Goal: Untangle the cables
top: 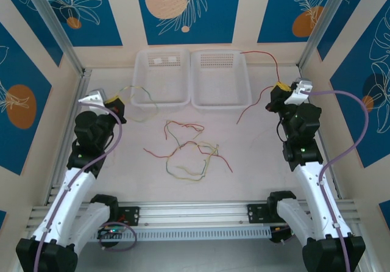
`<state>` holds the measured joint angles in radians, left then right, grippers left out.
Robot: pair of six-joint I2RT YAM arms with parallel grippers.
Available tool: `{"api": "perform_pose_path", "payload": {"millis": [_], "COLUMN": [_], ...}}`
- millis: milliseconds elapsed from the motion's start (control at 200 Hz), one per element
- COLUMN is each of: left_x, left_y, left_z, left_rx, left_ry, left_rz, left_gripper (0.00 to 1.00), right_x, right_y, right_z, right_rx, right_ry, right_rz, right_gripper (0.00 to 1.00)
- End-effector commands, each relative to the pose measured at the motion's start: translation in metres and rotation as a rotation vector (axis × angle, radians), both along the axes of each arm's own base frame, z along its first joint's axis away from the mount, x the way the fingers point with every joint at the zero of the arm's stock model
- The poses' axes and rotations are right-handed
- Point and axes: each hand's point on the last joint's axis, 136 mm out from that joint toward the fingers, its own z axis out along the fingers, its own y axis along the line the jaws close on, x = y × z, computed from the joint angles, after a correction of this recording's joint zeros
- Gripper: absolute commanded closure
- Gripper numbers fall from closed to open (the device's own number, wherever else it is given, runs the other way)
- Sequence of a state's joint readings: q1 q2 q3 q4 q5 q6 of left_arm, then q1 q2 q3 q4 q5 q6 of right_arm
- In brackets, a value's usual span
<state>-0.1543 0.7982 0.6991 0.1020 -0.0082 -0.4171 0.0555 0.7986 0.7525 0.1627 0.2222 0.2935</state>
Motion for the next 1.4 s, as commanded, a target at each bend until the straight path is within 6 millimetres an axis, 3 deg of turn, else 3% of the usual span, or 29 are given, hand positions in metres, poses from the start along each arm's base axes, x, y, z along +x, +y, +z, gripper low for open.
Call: {"api": "perform_pose_path", "payload": {"millis": [0,285,450,870,935,1075,1170,1255,1395], "left_x": [0.007,0.058,0.099,0.232,0.247,0.271,0.283,0.289,0.281], "left_y": [0.000,-0.006,0.003,-0.009,-0.012,-0.035,-0.045,-0.048,-0.062], "left_z": [0.030,0.045,0.035,-0.047,-0.066,-0.084,-0.105,-0.119,-0.122], "left_rx": [0.014,0.086,0.124,0.195,0.193,0.160,0.171,0.184,0.173], "left_ry": [-0.074,-0.112,-0.115,0.105,0.151,0.180,0.245,0.297,0.320], "left_rz": [-0.004,0.001,0.089,0.114,0.107,0.001,-0.011,-0.008,-0.073], "left_gripper": [1.00,1.00,1.00,1.00,1.00,1.00,0.95,0.70,0.47], "right_x": [-0.010,-0.022,-0.028,-0.039,-0.040,-0.039,-0.040,-0.040,-0.039], "right_y": [0.012,0.020,0.022,0.043,0.045,0.046,0.047,0.048,0.050], "right_z": [0.025,0.038,0.041,0.052,0.052,0.053,0.054,0.056,0.055], "right_rx": [0.017,0.004,-0.002,-0.051,-0.050,-0.069,-0.077,-0.077,-0.087], "right_ry": [-0.092,-0.127,-0.132,-0.128,-0.127,-0.121,-0.121,-0.126,-0.113], "right_rz": [0.068,0.102,0.114,0.228,0.235,0.236,0.237,0.241,0.249], "right_gripper": [1.00,1.00,1.00,1.00,1.00,1.00,1.00,1.00,1.00]}}
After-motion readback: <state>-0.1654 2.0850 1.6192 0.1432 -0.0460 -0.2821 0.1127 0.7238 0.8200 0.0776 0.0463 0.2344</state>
